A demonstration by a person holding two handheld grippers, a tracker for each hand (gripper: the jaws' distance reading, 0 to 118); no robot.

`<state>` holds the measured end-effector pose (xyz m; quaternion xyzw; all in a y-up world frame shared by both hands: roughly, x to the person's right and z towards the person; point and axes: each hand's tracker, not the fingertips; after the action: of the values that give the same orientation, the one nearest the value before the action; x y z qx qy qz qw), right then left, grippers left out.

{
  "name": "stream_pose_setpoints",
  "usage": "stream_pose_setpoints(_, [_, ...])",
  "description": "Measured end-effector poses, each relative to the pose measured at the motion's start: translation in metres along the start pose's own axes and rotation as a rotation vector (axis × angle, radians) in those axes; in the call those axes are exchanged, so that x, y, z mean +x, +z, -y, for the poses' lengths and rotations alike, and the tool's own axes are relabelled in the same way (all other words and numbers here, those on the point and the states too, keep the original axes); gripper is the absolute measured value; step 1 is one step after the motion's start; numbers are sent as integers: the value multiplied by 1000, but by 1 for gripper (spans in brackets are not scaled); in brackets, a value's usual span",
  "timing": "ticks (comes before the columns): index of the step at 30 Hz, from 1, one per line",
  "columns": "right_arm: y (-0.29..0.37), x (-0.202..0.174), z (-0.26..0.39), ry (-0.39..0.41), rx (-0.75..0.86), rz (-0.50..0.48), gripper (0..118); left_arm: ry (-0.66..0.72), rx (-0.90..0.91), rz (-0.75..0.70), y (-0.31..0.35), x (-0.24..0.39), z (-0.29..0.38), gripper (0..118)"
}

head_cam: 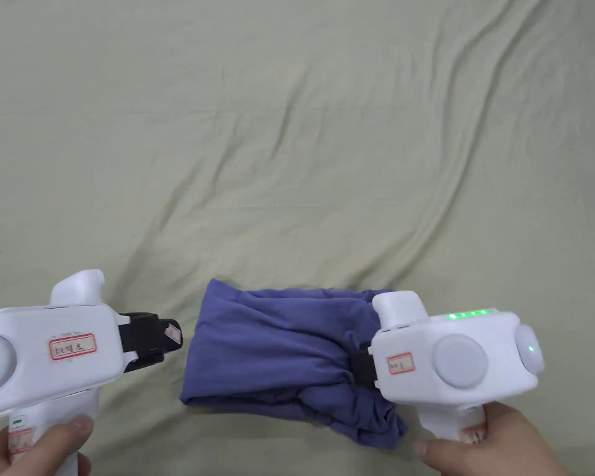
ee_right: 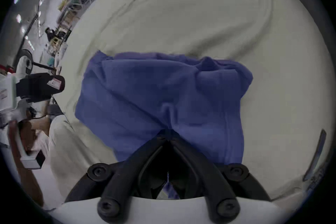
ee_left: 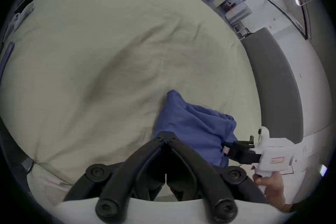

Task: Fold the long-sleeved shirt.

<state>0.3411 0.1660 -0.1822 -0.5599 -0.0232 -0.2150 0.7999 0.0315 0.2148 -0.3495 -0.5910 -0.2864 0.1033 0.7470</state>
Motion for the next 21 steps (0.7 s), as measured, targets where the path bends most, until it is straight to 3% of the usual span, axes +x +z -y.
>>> stream_pose_setpoints(1, [4,5,0,-31,15,-13,3,-3,-17,18,-4,0,0,0])
stream_pose_setpoints(2, [6,9,-1,-65,-9,-36,3,1,-53,52,-11,1,-1,19])
stream_pose_setpoints(3, [6,11,-2,-79,-8,-40,3,19,-65,59,-16,0,-2,91])
stream_pose_setpoints(4, [10,13,-2,-71,-10,-35,3,32,-66,67,-22,-1,-3,118])
stream_pose_setpoints(5, [10,15,-1,-61,-10,-38,2,32,-95,69,-32,-3,-3,118])
stream_pose_setpoints(6, [9,16,-1,-54,-8,-42,3,77,-17,158,-33,1,-5,118])
stream_pose_setpoints(9, [6,25,1,-50,3,-68,3,76,-148,201,-55,-10,-7,118])
stream_pose_setpoints(12, [6,36,3,-96,11,-128,3,80,-234,247,-78,-9,-3,118])
stream_pose_setpoints(16, [6,45,6,-124,16,-167,3,36,-210,212,-81,11,1,117])
stream_pose_setpoints(17, [6,45,7,-125,20,-172,3,5,-199,169,-84,1,-3,106])
stream_pose_setpoints(18, [6,47,7,-129,22,-178,3,-39,-147,74,-79,-2,-6,51])
stream_pose_setpoints(19, [6,48,8,-141,26,-192,3,-45,-127,53,-77,-7,-7,8])
stream_pose_setpoints(20, [7,46,8,-156,26,-200,3,61,-141,238,-76,-19,-8,8])
stream_pose_setpoints(21, [8,46,9,-157,28,-193,3,141,-192,299,-68,-7,4,8])
